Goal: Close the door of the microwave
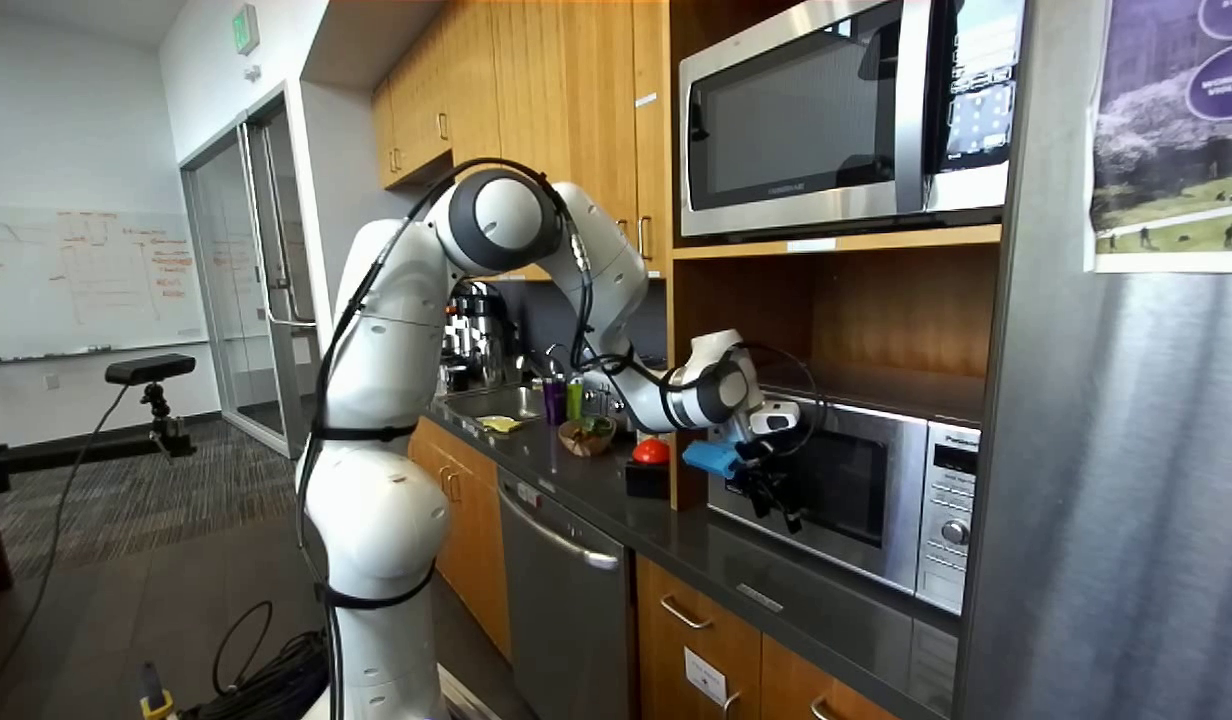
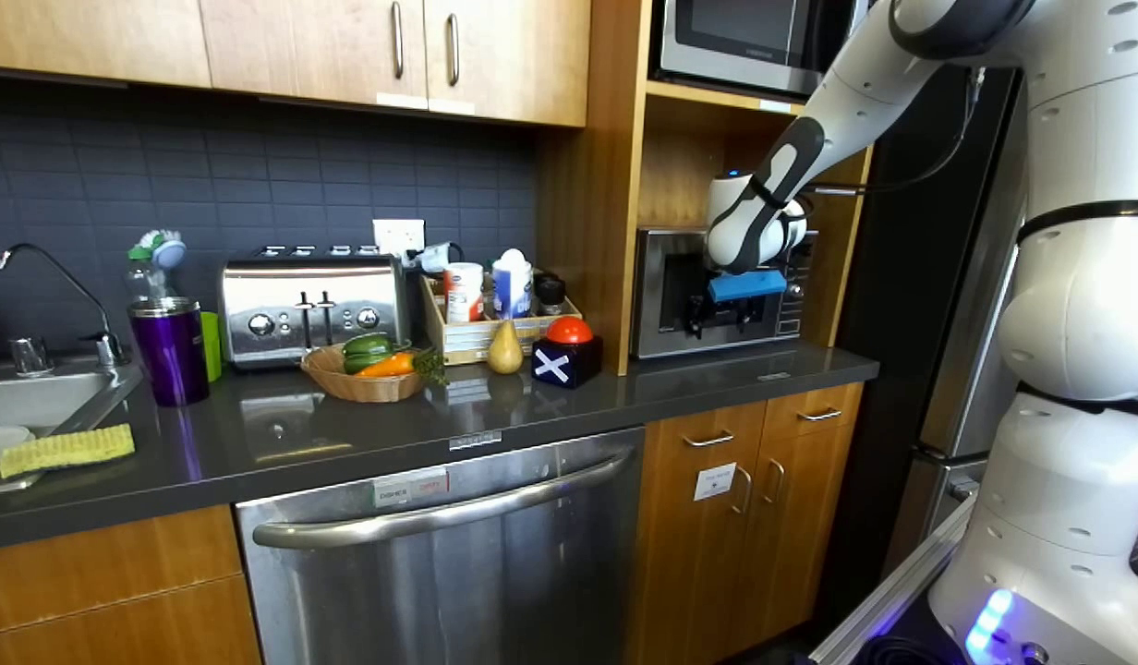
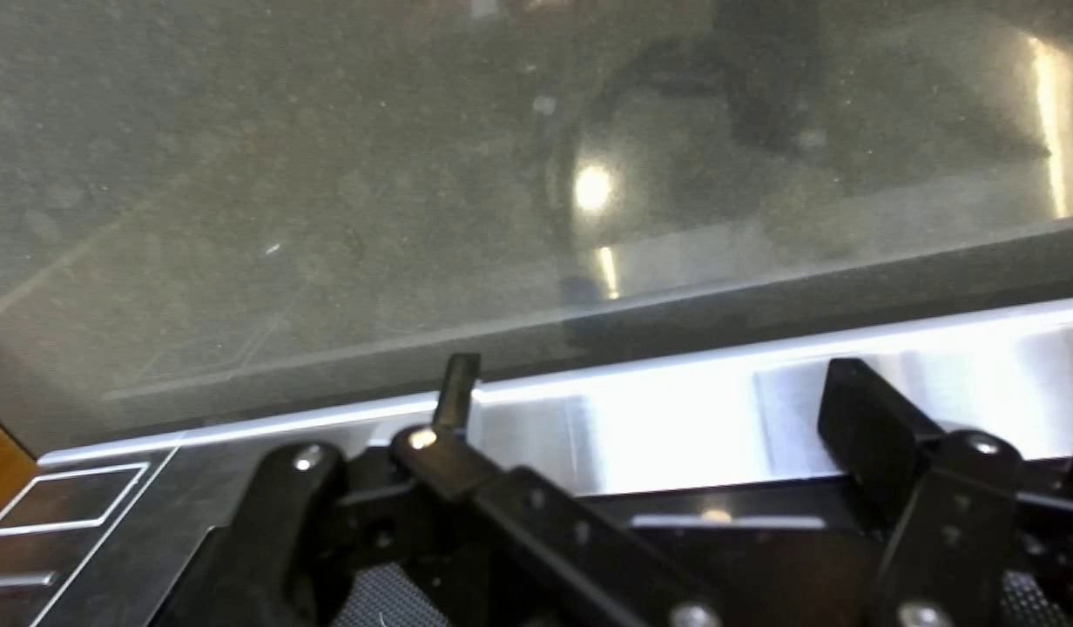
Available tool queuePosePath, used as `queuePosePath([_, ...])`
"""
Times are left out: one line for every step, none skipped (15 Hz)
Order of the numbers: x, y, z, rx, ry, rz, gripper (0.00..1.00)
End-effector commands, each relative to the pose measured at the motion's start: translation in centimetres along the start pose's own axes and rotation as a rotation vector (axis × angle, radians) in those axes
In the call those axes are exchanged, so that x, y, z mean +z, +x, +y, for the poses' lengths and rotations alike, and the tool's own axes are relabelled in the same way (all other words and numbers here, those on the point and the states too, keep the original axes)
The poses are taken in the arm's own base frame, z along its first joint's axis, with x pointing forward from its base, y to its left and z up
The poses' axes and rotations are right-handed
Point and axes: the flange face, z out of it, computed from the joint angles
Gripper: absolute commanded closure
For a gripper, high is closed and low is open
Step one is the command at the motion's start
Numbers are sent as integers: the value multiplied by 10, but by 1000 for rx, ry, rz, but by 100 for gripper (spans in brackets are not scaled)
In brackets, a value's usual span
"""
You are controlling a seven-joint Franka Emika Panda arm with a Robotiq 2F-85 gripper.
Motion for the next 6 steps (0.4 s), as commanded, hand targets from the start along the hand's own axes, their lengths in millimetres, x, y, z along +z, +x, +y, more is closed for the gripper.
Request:
queuePosePath([-1,1,2,-7,-8,-8,0])
queuePosePath([-1,1,3,-15,-17,-21,0])
queuePosePath([-2,-1,5,-28,-5,-32,0])
queuePosePath([0,1,0,-7,1,0,0])
queuePosePath([-7,2,1,-26,3,5,0])
queuePosePath([-17,2,3,-37,6,12,0])
